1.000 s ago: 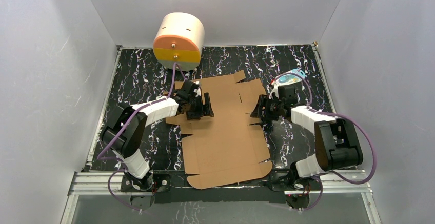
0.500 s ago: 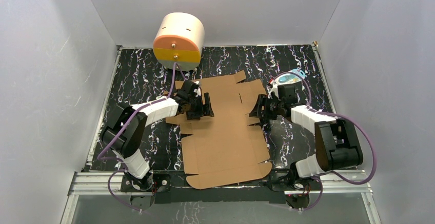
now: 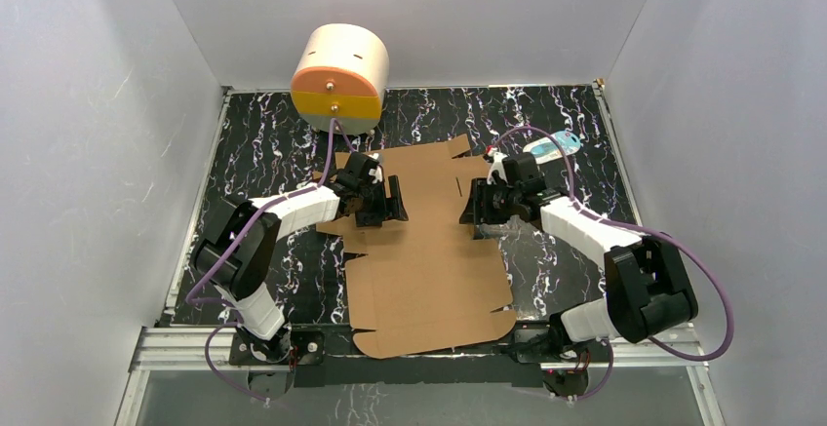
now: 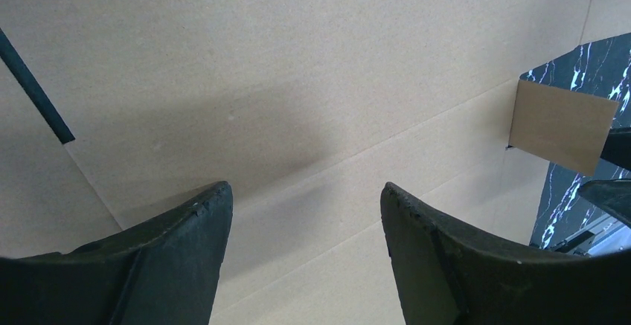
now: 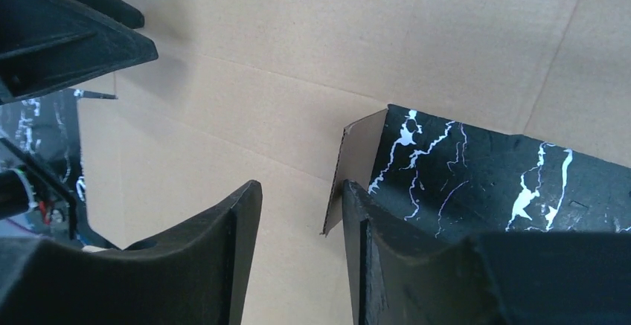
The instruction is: Fold the paper box
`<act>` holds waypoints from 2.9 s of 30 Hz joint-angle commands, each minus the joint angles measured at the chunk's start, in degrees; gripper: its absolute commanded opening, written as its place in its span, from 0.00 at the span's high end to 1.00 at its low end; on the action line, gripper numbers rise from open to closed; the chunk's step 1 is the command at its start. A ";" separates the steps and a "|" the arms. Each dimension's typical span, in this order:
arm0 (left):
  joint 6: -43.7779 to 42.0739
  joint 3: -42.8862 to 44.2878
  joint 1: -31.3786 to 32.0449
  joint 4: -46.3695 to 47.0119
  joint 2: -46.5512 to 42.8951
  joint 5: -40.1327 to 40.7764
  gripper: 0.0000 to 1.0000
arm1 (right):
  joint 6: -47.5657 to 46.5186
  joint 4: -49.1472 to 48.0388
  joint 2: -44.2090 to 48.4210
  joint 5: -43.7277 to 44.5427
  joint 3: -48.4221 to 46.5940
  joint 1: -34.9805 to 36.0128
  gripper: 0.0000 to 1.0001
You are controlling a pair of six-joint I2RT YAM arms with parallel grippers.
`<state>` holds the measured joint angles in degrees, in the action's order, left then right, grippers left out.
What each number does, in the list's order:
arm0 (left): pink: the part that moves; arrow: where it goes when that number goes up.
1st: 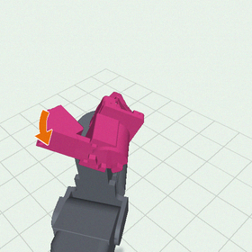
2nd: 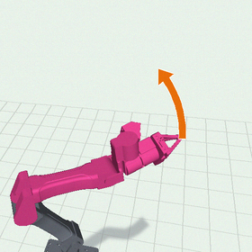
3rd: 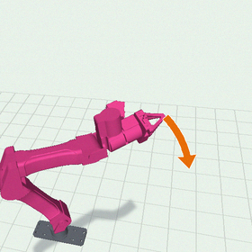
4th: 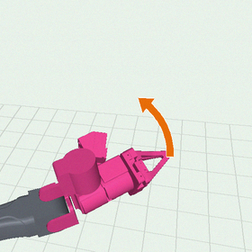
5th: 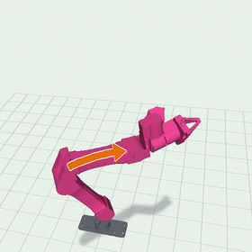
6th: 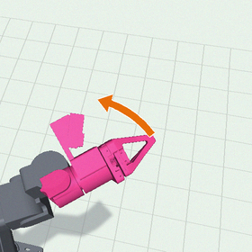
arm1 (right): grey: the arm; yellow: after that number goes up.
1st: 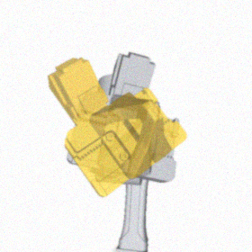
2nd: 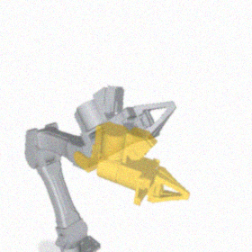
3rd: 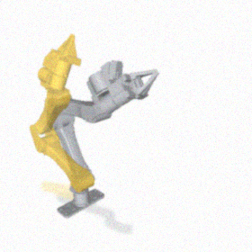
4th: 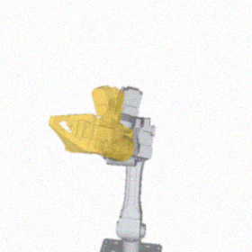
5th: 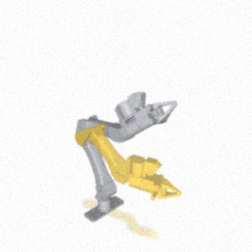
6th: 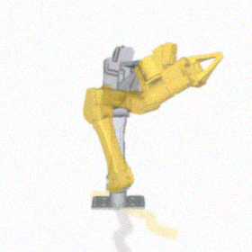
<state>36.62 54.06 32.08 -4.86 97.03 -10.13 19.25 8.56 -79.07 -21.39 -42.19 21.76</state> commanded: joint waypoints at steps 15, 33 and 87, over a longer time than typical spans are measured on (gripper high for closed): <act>-0.02 -1.52 0.27 -0.10 2.32 -0.17 0.29 | 1.35 12.62 -6.40 39.32 -12.14 20.71 0.60; -2.78 2.54 -3.28 -5.24 -7.16 3.32 0.27 | -1.47 8.83 -3.55 44.91 -12.80 21.30 0.43; -5.45 23.40 -30.08 7.76 19.57 -22.63 0.98 | -8.30 -13.58 -17.37 16.93 -12.80 15.34 0.06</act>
<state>31.92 78.39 1.96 -0.49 119.00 -28.40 12.78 -4.78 -97.08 -4.54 -51.77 37.04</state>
